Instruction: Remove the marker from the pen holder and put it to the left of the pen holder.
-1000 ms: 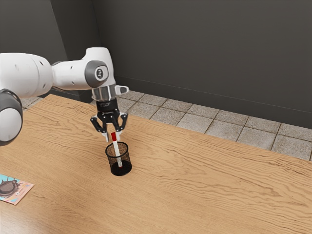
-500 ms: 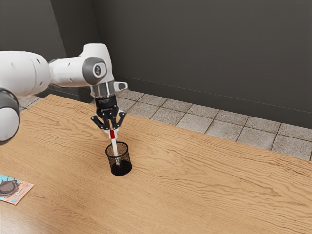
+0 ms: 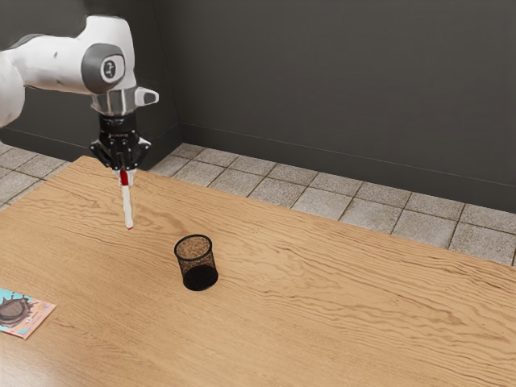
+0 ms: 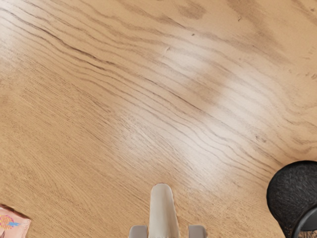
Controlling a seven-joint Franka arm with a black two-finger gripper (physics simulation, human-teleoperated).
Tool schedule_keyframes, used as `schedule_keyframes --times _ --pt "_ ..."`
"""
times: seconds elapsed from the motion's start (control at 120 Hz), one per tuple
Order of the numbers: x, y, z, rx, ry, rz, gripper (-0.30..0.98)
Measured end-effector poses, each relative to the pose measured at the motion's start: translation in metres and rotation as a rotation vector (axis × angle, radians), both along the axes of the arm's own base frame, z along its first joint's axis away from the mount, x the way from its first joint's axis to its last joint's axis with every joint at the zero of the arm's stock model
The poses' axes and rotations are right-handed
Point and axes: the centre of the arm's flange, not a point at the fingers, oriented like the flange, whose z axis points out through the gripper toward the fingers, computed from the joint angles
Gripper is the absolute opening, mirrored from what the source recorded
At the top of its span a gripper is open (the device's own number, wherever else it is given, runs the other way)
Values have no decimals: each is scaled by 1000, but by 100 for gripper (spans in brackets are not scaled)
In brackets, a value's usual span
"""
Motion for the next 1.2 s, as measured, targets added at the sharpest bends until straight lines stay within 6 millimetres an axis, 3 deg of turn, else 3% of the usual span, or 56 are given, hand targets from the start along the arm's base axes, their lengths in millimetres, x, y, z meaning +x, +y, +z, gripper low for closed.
schedule_keyframes --times 0.158,0.283,0.633,0.825,0.983,1.017,1.033,1.067,1.1,1.125,1.167,1.2 --pt "10 -12 -97 190 283 -209 -10" --pt "12 -26 -146 236 414 -327 -10" --pt "10 -26 -177 212 517 -442 -9" --pt "9 -29 -176 162 518 -477 32" --pt "10 -29 -169 139 509 -497 51" --pt "11 -28 -160 129 491 -493 54" --pt "12 -27 -146 118 462 -485 55" --pt "16 -26 -82 87 332 -465 57" --pt "18 -29 -6 41 166 -450 59" --pt "15 -33 38 7 66 -447 60" --pt "2 -47 94 -5 -41 -462 61" --pt "-6 -85 129 35 -91 -524 63"
